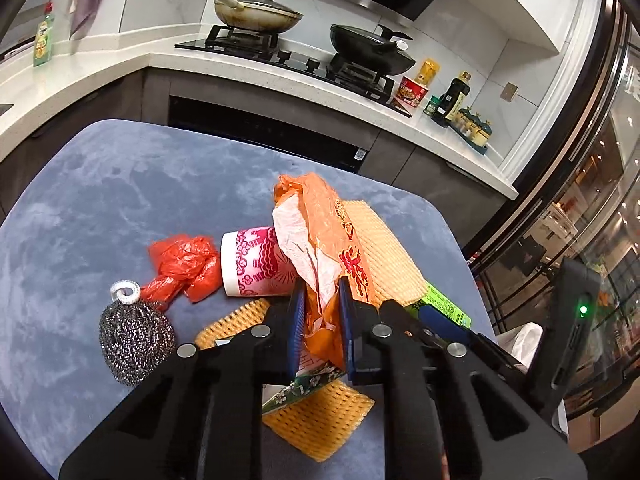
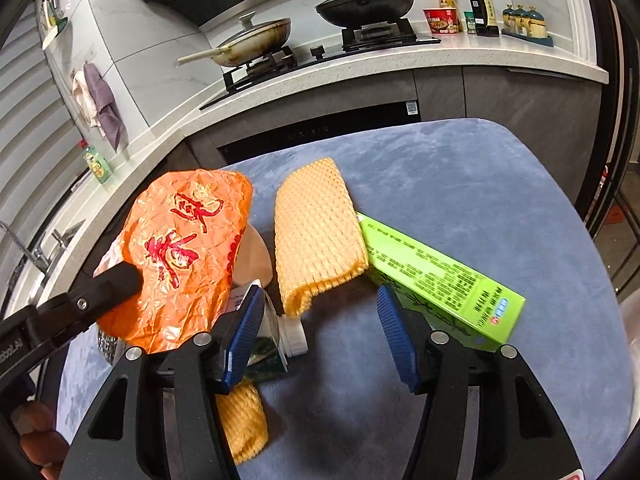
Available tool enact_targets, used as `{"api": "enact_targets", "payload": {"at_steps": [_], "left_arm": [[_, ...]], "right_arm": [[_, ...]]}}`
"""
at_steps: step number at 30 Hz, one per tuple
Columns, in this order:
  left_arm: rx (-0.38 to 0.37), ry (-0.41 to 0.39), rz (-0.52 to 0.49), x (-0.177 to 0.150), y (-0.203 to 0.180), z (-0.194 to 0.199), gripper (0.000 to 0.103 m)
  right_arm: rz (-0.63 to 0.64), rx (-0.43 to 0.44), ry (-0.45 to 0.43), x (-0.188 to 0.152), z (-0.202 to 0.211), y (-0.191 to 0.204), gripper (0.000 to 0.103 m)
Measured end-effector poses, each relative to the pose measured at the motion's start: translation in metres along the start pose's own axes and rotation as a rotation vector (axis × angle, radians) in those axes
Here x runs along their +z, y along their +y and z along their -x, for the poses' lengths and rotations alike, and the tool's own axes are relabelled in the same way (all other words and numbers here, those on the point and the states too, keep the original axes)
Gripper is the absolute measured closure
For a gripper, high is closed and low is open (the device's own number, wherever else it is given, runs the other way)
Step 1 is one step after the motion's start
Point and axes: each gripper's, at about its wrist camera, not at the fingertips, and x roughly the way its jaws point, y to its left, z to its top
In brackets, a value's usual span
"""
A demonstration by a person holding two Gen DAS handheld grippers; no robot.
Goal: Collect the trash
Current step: 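Grasp the orange bag with the left tool while the right grasps the orange sponge, then carry the orange bag and orange sponge over the white trash bin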
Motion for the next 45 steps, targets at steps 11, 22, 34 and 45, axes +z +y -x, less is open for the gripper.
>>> {"api": "enact_targets", "payload": {"at_steps": [11, 22, 34, 45], "left_arm": [[-0.010, -0.001, -0.004, -0.002, 0.004, 0.000, 0.089], [-0.018, -0.033, -0.023, 0.005, -0.013, 0.018, 0.090], [-0.082, -0.089, -0.106, 0.005, -0.080, 0.063, 0.090], [-0.185, -0.080, -0.228, -0.028, -0.184, 0.087, 0.090]], "right_arm": [[-0.012, 0.047, 0.018, 0.011, -0.022, 0.006, 0.087], [0.031, 0.055, -0.049, 0.023, 0.011, 0.012, 0.092], [-0.004, 0.031, -0.182, 0.032, 0.100, -0.021, 0.092], [-0.079, -0.063, -0.294, 0.016, 0.199, -0.096, 0.092]]}}
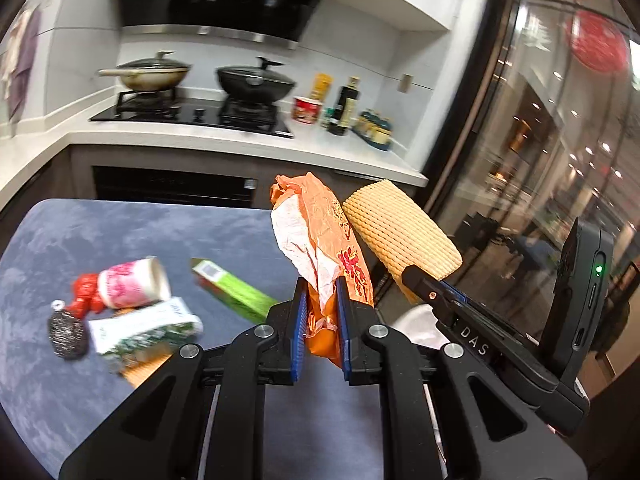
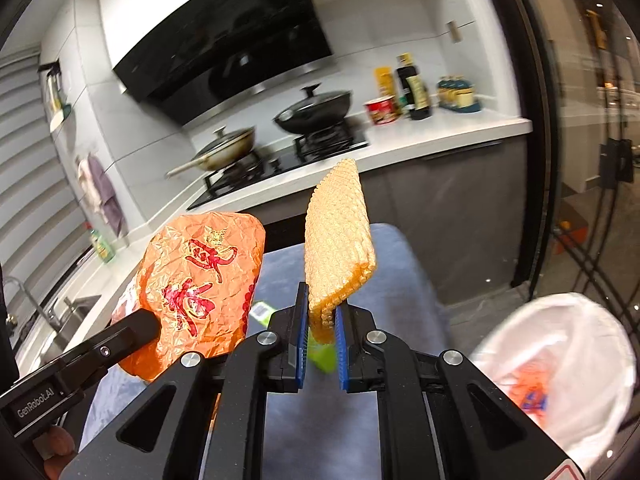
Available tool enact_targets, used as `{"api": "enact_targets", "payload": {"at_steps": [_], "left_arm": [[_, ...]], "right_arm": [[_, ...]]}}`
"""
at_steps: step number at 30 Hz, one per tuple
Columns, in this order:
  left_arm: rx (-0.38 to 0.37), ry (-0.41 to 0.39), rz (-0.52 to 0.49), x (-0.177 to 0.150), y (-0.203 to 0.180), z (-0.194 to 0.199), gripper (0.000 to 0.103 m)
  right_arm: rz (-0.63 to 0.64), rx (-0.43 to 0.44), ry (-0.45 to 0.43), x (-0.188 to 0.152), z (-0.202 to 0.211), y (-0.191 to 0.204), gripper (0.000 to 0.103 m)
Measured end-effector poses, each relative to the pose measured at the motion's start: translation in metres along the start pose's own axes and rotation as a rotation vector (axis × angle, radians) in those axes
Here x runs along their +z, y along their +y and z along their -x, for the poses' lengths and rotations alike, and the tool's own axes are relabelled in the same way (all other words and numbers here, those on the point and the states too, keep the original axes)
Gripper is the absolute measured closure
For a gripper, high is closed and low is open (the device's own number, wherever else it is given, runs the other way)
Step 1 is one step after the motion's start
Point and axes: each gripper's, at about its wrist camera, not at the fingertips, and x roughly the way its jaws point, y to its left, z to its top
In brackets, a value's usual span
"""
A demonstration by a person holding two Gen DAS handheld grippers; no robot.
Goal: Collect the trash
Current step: 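Carry the orange bag and orange sponge over the white trash bin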
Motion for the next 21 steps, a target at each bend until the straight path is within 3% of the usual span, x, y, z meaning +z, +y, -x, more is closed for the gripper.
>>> {"api": "enact_targets", "payload": {"at_steps": [11, 21], "left_arm": [[-0.107, 0.084, -0.092, -0.036, -0.100, -0.025, 0.090], [-0.145, 0.149, -0.149, -0.061, -0.151, -0.044, 0.090]], "right_arm": [[-0.079, -0.143, -0.021, -0.016, 0.074, -0.100, 0.092], [-0.140, -0.200, -0.013, -0.035, 0.106, -0.154, 0.092]]}}
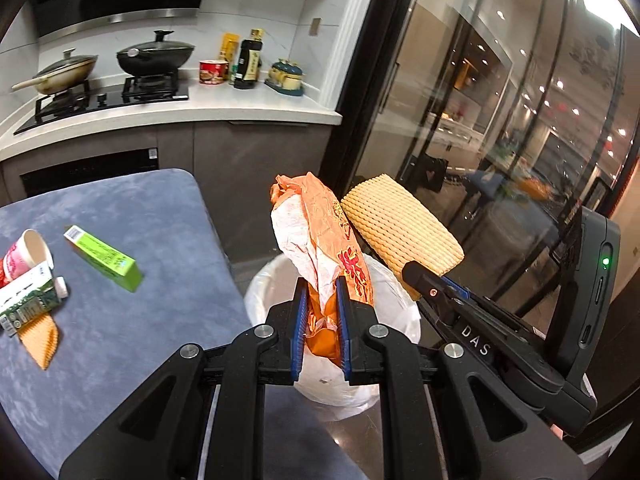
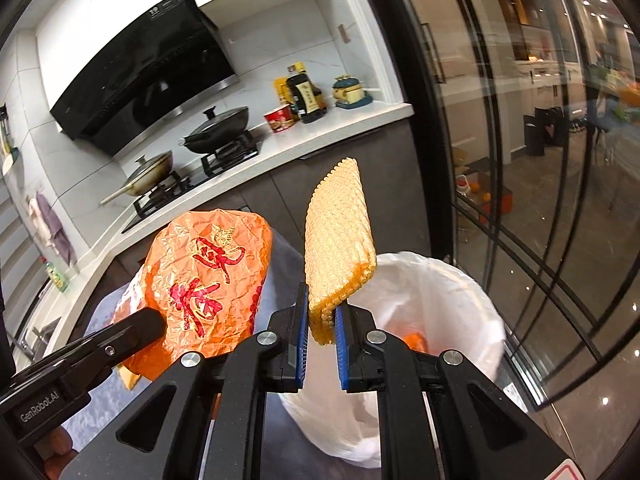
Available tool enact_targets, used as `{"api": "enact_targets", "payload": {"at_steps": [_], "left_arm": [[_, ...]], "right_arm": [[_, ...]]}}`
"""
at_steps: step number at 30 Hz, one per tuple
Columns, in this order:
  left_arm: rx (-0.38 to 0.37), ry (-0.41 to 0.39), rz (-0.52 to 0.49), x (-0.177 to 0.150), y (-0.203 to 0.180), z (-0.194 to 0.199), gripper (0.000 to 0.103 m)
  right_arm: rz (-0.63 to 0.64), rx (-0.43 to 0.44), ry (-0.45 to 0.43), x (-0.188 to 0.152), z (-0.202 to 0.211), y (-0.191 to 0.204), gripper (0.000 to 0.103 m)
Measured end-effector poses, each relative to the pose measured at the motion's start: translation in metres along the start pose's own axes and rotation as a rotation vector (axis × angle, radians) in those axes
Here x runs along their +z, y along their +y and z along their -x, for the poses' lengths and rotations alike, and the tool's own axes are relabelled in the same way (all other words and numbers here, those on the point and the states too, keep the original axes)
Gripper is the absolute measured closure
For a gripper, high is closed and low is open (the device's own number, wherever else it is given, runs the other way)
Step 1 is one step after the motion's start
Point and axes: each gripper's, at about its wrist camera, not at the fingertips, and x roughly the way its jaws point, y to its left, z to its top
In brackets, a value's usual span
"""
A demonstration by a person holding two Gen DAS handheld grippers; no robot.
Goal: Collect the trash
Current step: 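Carry the orange bag and orange sponge over the white trash bin, then open both tools to drop the bag and sponge into the bin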
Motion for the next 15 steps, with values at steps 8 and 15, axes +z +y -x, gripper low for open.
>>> {"api": "enact_targets", "payload": {"at_steps": [8, 15], "left_arm": [[0.000, 0.037, -0.019, -0.006, -0.018, -0.020, 0.090], [0.005, 0.071, -0.030, -0.011, -0.024, -0.034, 0.090]], "right_arm": [[-0.026, -0.022, 0.016, -0.008, 0.004, -0.022, 0.092], [-0.042, -0.031, 0.038, -0.014, -0.001, -0.034, 0.092]]}}
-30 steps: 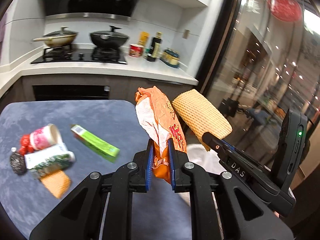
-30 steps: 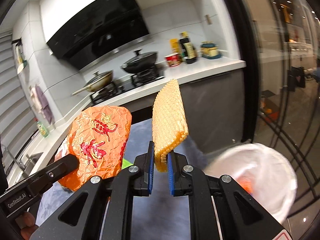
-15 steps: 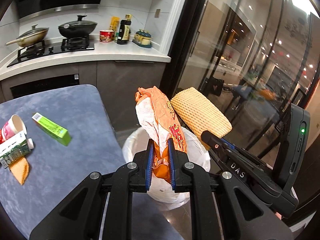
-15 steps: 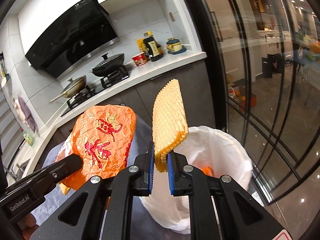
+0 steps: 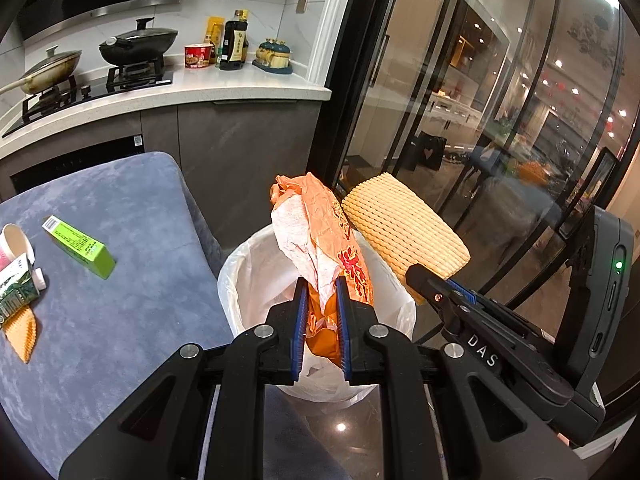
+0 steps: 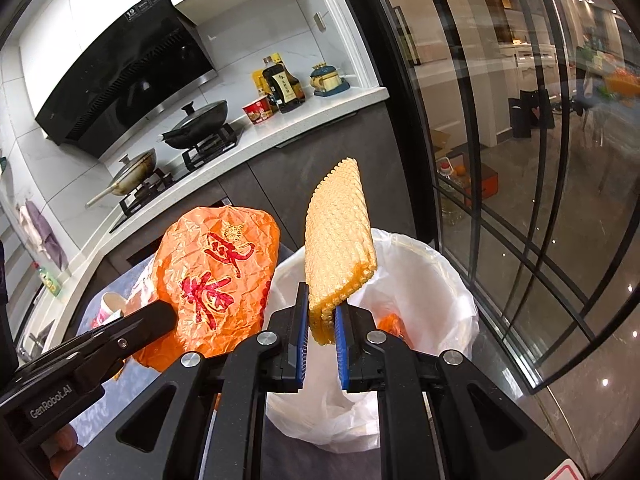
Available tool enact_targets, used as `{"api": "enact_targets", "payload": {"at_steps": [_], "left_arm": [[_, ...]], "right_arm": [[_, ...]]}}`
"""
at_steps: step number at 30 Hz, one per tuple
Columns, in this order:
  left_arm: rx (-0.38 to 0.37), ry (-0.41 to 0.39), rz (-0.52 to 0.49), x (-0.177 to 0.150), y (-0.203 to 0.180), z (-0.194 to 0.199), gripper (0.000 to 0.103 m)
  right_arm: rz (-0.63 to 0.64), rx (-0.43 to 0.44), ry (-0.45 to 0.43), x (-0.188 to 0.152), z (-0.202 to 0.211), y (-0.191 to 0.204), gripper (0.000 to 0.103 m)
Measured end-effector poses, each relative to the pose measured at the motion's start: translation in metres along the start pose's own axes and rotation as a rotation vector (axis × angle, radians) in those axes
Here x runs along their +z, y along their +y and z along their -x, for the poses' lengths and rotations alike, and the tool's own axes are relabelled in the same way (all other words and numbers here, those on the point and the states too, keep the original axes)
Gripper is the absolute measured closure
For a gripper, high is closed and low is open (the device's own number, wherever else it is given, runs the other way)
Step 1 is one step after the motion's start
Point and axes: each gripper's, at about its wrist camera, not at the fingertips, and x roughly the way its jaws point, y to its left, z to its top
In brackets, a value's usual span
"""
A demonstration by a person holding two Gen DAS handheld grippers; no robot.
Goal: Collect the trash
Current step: 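Open both tools to drop the bag and sponge into the bin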
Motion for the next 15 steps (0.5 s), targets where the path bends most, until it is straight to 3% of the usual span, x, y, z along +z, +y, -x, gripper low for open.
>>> {"api": "enact_targets", "payload": {"at_steps": [12, 15], "left_arm": [[-0.003, 0.043, 0.000, -0.001, -0.006, -0.017, 0.088], [0.002, 0.044, 0.000, 0.000, -0.007, -0.020, 0.085]], "right_arm": [[-0.027, -0.012, 0.015, -0.001, -0.011, -0.009, 0.087], [-0.035, -0.021, 0.017, -0.002, -0.014, -0.011, 0.077]]}}
